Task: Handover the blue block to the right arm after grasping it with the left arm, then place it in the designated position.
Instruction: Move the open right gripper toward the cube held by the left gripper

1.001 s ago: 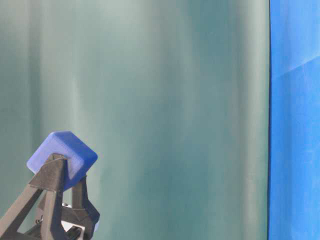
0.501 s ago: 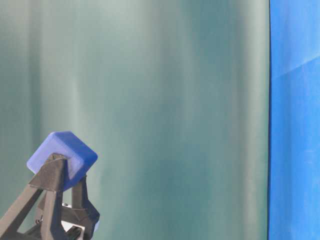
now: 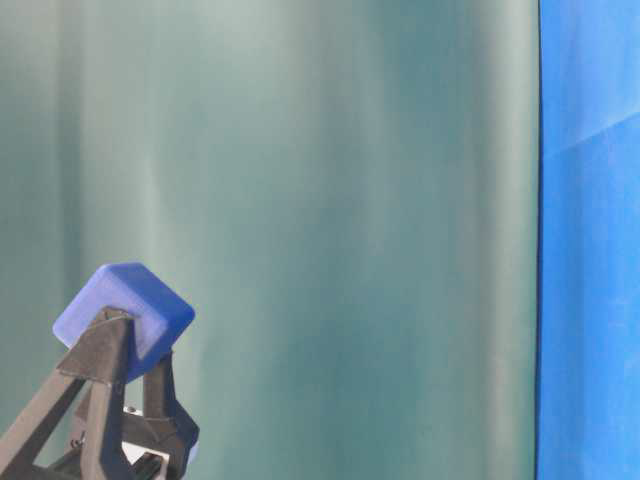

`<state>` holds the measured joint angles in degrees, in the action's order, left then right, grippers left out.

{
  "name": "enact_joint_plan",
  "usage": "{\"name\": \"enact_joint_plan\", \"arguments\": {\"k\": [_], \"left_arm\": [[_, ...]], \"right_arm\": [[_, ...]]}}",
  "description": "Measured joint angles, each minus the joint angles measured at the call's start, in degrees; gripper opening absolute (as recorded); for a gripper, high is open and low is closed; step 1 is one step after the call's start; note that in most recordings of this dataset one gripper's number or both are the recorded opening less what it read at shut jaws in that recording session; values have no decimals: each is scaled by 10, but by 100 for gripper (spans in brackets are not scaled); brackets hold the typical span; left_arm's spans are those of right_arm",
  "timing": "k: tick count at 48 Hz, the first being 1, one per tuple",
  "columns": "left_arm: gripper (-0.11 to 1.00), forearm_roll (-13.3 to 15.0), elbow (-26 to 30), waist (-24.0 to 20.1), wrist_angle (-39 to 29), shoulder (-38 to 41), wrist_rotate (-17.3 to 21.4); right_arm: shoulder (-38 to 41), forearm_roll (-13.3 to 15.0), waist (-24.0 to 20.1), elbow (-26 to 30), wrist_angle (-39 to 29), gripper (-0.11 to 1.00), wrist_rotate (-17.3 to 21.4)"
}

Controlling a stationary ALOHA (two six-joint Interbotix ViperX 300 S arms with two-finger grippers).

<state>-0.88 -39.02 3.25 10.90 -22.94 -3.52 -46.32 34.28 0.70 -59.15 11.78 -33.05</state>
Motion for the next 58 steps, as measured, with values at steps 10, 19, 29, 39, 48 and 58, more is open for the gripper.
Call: {"name": "enact_joint_plan", "arguments": {"k": [10, 19, 29, 39, 48, 58], "left_arm": [[49, 0, -1, 4, 0, 0, -1], [49, 0, 0, 6, 0, 0, -1], [49, 0, -1, 7, -1, 0, -1], [49, 0, 0, 7, 0, 0, -1], [49, 0, -1, 7, 0, 0, -1], [49, 0, 0, 8, 0, 0, -1]], "right_arm": [[64, 0, 0, 48, 11, 96, 0], [133, 0, 0, 105, 17, 96, -1], [212, 0, 0, 178, 43, 96, -2], [273, 2, 0, 231, 52, 96, -2], [323, 4, -1, 274, 59, 96, -3], [355, 18, -3, 306, 62, 96, -3]]}}
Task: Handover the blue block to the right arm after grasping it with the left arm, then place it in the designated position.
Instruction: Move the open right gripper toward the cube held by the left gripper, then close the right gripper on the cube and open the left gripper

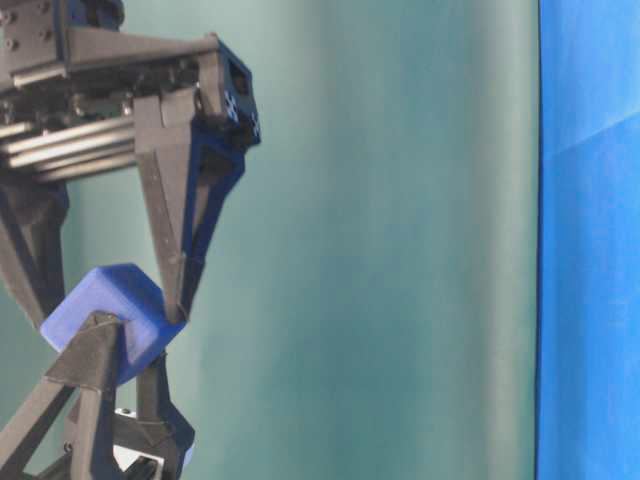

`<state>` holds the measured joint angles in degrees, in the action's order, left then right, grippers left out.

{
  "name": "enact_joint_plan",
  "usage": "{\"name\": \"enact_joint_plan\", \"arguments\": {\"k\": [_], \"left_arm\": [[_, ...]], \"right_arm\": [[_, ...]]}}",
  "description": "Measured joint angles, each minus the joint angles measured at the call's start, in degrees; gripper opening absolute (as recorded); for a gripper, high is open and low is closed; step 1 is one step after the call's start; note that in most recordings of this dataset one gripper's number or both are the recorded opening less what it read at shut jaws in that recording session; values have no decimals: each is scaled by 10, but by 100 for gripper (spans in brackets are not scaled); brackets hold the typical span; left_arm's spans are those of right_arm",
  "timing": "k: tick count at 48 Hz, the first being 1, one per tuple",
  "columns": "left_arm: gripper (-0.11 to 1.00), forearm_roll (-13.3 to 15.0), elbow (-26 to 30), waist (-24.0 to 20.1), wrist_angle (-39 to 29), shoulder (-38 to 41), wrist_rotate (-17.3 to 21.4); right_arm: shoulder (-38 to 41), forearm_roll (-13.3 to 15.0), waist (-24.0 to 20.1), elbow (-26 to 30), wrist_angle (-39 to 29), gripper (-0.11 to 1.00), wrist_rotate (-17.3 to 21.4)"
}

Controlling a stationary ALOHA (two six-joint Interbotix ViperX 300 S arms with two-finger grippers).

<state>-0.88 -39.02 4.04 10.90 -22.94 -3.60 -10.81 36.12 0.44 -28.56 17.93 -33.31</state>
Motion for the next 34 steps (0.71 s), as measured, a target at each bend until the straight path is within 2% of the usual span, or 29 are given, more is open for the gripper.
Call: {"name": "enact_joint_plan", "arguments": {"k": [12, 16, 19, 26, 34], "left_arm": [[49, 0, 0, 0, 0, 0, 0], [49, 1, 0, 0, 0, 0, -1], [49, 1, -1, 0, 0, 0, -1], [49, 1, 0, 0, 0, -1, -2], [49, 2, 0, 0, 1, -2, -9]], "right_arm": [[4, 3, -1, 4, 0, 96, 1], [4, 3, -1, 4, 0, 93, 0], [4, 4, -1, 5, 0, 83, 0], [4, 4, -1, 5, 0, 47, 2], [4, 4, 0, 8, 0, 47, 4]]}}
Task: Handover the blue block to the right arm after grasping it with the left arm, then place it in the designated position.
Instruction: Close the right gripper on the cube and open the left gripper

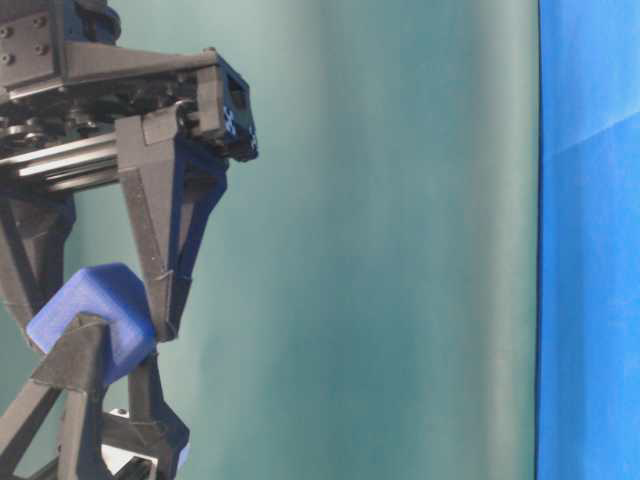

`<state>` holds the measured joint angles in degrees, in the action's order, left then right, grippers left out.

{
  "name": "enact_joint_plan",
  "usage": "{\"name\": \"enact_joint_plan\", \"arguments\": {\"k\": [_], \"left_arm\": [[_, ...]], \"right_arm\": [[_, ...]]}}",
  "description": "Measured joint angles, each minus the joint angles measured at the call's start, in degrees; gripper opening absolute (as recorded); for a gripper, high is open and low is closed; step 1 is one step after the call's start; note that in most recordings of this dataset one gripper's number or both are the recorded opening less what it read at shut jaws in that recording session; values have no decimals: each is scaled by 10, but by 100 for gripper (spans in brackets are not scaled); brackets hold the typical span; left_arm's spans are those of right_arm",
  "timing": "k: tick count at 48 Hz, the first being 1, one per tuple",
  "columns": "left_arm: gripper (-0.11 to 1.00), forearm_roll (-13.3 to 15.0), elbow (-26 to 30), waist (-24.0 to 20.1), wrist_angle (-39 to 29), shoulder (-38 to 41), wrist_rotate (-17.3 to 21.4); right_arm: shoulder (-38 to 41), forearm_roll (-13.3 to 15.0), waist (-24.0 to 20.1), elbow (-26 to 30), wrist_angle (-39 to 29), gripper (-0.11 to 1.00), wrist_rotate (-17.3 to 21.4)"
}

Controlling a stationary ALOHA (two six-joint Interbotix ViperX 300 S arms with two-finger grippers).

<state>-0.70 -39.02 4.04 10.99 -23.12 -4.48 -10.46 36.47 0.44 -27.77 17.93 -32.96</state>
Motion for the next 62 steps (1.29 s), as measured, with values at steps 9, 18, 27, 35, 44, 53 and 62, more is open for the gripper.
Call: {"name": "enact_joint_plan", "arguments": {"k": [9, 18, 27, 35, 44, 53, 62], "left_arm": [[49, 1, 0, 0, 0, 0, -1], [49, 0, -1, 0, 3, 0, 3], [57, 0, -1, -1, 14, 1, 0], [92, 1, -1, -2, 34, 2, 10], [93, 1, -1, -2, 36, 2, 8], [93, 0, -1, -2, 37, 1, 3], [93, 0, -4, -2, 36, -5, 2]], "right_arm": [[0, -2, 0, 1, 0, 47, 1], [0, -1, -1, 1, -2, 47, 1], [0, -2, 0, 2, -11, 47, 2], [0, -3, 3, 5, -14, 47, 3], [0, -4, 4, 6, -14, 47, 10], [-4, -4, 4, 1, -14, 47, 17], [-48, -4, 4, -42, -14, 47, 18]]}}
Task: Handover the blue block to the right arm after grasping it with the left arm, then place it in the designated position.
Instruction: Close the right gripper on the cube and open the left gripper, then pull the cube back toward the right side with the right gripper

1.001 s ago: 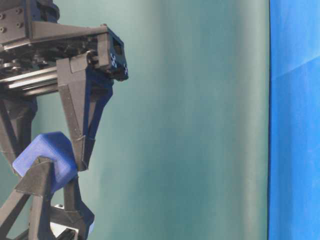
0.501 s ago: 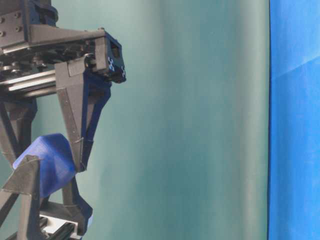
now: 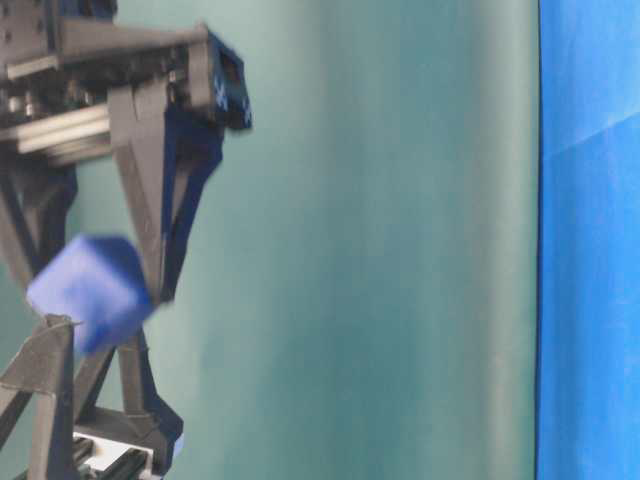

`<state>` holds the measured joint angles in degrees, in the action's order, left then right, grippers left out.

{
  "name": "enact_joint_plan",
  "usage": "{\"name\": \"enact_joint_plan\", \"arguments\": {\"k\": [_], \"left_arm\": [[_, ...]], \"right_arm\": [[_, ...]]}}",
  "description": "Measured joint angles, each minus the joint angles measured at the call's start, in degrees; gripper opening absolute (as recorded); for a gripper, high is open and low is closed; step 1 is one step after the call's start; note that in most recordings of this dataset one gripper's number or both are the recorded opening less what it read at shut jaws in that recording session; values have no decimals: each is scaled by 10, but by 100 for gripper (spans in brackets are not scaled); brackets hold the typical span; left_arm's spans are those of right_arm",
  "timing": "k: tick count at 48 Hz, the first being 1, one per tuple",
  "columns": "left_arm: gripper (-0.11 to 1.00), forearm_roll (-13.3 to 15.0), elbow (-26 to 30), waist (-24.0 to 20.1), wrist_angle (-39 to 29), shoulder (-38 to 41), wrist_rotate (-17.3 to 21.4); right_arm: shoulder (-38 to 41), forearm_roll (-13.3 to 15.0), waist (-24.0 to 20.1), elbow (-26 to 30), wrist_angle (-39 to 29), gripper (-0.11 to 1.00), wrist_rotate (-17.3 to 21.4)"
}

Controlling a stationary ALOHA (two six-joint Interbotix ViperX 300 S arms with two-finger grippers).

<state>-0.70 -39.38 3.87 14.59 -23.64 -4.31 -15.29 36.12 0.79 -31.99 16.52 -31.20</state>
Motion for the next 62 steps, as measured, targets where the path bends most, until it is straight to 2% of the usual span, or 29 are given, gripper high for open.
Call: {"name": "enact_joint_plan", "arguments": {"k": [11, 29, 38, 50, 57, 62], "left_arm": [[93, 0, -2, -1, 0, -1, -1], [93, 0, -2, 0, -3, -1, 0], [93, 1, -2, -1, -2, -1, -1], [93, 0, -2, 0, -3, -1, 0], [93, 0, -2, -1, -4, -1, -1], [93, 0, -2, 0, -4, -1, 0]], "right_arm": [[-79, -2, -3, -59, -26, 47, 1], [-185, -3, -27, -105, -138, 47, 1], [-207, -12, -33, -112, -173, 47, 1], [-207, -17, -33, -112, -178, 47, 1], [-207, -39, -34, -112, -178, 47, 10], [-208, -62, -34, -112, -178, 47, 41]]}}
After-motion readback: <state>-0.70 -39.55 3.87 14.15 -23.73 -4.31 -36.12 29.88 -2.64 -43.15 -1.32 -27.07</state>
